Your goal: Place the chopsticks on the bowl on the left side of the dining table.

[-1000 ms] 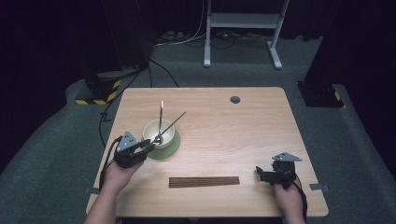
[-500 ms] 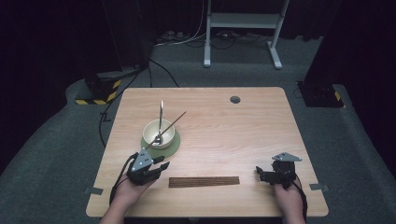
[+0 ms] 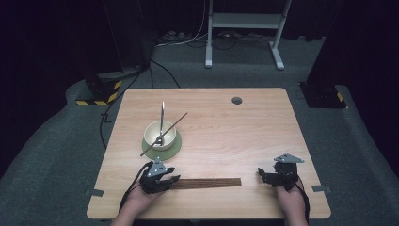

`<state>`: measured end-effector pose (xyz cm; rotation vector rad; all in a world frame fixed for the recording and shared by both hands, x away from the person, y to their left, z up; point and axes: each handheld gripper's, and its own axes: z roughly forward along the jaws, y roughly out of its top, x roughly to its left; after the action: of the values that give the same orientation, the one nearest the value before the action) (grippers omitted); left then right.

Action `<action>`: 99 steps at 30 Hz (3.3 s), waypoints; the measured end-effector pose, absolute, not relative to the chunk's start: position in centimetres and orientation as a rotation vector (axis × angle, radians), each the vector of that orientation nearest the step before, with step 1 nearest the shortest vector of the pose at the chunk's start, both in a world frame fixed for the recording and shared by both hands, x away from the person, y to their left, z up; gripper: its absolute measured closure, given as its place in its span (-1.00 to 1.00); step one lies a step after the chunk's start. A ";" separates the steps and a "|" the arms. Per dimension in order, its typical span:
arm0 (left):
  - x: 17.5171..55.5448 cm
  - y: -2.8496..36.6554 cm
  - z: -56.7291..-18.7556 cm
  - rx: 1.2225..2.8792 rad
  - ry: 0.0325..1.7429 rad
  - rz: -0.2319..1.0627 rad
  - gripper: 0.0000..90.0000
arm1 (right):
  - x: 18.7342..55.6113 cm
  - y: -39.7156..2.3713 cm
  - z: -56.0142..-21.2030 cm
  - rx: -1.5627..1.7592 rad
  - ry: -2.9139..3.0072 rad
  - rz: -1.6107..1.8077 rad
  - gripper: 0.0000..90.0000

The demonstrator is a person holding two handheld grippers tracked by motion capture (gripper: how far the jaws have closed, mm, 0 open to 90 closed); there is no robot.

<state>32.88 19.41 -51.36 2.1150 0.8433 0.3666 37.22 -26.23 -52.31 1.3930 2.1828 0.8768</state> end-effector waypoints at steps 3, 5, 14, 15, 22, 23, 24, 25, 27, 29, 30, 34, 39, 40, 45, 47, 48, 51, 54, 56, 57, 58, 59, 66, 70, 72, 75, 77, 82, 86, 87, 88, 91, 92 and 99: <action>33.0 19.3 -51.7 2.112 0.858 0.348 0.28 | 37.2 -26.2 -52.3 1.393 2.183 0.877 -0.80; 33.1 19.3 -51.8 2.114 0.856 0.342 0.28 | 37.2 -26.2 -52.3 1.388 2.183 0.876 -0.80; 33.3 19.2 -51.9 2.129 0.859 0.333 0.28 | 37.2 -26.2 -52.3 1.393 2.183 0.877 -0.80; 33.3 19.2 -52.0 2.132 0.856 0.331 0.28 | 37.2 -26.2 -52.3 1.390 2.183 0.877 -0.80; 33.5 19.2 -52.0 2.130 0.852 0.351 0.28 | 37.2 -26.2 -52.3 1.391 2.182 0.877 -0.80; 33.5 19.2 -52.0 2.123 0.867 0.351 0.28 | 37.2 -26.2 -52.3 1.392 2.183 0.877 -0.80; 33.6 19.3 -52.0 2.124 0.864 0.354 0.28 | 37.2 -26.2 -52.3 1.395 2.182 0.878 -0.80; 33.7 19.3 -52.0 2.121 0.868 0.358 0.29 | 37.2 -26.2 -52.3 1.390 2.183 0.877 -0.80; 33.8 19.4 -52.0 2.117 0.885 0.367 0.29 | 37.2 -26.2 -52.3 1.391 2.183 0.877 -0.80; 33.9 19.6 -52.1 2.111 0.898 0.379 0.29 | 37.2 -26.2 -52.3 1.389 2.184 0.877 -0.80; 34.0 19.6 -52.1 2.111 0.910 0.391 0.30 | 37.2 -26.2 -52.3 1.390 2.183 0.877 -0.80; 34.0 20.0 -52.1 2.099 0.914 0.387 0.31 | 37.2 -26.2 -52.3 1.390 2.183 0.877 -0.80; 34.1 19.4 -52.2 2.132 0.873 0.378 0.30 | 37.2 -26.2 -52.3 1.389 2.183 0.877 -0.80; 34.1 19.3 -52.2 2.137 0.866 0.375 0.30 | 37.2 -26.3 -52.3 1.388 2.185 0.876 -0.80; 34.2 18.9 -52.3 2.173 0.840 0.368 0.39 | 37.2 -26.2 -52.3 1.387 2.183 0.877 -0.80; 34.2 18.9 -52.3 2.176 0.830 0.366 0.42 | 37.2 -26.2 -52.3 1.388 2.183 0.877 -0.81; 34.2 18.9 -52.3 2.177 0.824 0.360 0.45 | 37.2 -26.3 -52.3 1.386 2.183 0.876 -0.80; 34.1 18.9 -52.3 2.172 0.811 0.354 0.54 | 37.2 -26.2 -52.3 1.387 2.183 0.877 -0.80; 34.1 19.0 -52.3 2.170 0.811 0.352 0.60 | 37.2 -26.2 -52.3 1.388 2.183 0.877 -0.80; 34.0 19.0 -52.3 2.167 0.813 0.348 0.62 | 37.2 -26.2 -52.3 1.386 2.182 0.877 -0.80; 34.1 19.0 -52.3 2.168 0.810 0.344 0.63 | 37.2 -26.2 -52.3 1.387 2.183 0.877 -0.81; 34.1 19.1 -52.3 2.167 0.809 0.344 0.65 | 37.2 -26.2 -52.3 1.386 2.183 0.877 -0.80; 34.1 19.1 -52.3 2.162 0.814 0.340 0.68 | 37.2 -26.2 -52.3 1.387 2.183 0.877 -0.80; 34.1 19.2 -52.3 2.159 0.826 0.341 0.76 | 37.2 -26.2 -52.3 1.390 2.183 0.878 -0.80; 34.1 19.3 -52.4 2.155 0.836 0.340 0.82 | 37.2 -26.2 -52.3 1.389 2.183 0.878 -0.80; 34.1 19.3 -52.4 2.152 0.842 0.336 0.84 | 37.2 -26.3 -52.4 1.378 2.181 0.878 -0.80; 34.1 19.2 -52.3 2.154 0.843 0.343 0.84 | 37.3 -26.3 -52.4 1.375 2.182 0.877 -0.80; 34.0 19.0 -52.3 2.157 0.859 0.365 0.78 | 37.3 -26.3 -52.4 1.376 2.182 0.877 -0.80; 34.3 18.6 -52.2 2.172 0.874 0.408 0.62 | 37.2 -26.3 -52.4 1.378 2.181 0.878 -0.80; 34.6 18.0 -52.2 2.168 0.876 0.407 0.61 | 37.2 -26.2 -52.4 1.379 2.181 0.878 -0.80; 34.7 18.0 -52.2 2.166 0.879 0.404 0.61 | 37.2 -26.2 -52.4 1.380 2.182 0.878 -0.80; 34.8 17.9 -52.2 2.161 0.884 0.395 0.61 | 37.2 -26.3 -52.4 1.379 2.182 0.878 -0.80; 34.9 17.9 -52.2 2.145 0.908 0.380 0.64 | 37.2 -26.3 -52.3 1.380 2.182 0.878 -0.80; 35.0 18.1 -52.2 2.144 0.914 0.373 0.67 | 37.2 -26.2 -52.3 1.382 2.183 0.878 -0.80; 35.0 18.4 -52.2 2.131 0.935 0.349 0.83 | 37.3 -26.3 -52.4 1.374 2.183 0.878 -0.80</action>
<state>35.05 18.39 -52.18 2.1311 0.9351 0.3493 37.25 -26.26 -52.36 1.3740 2.1831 0.8778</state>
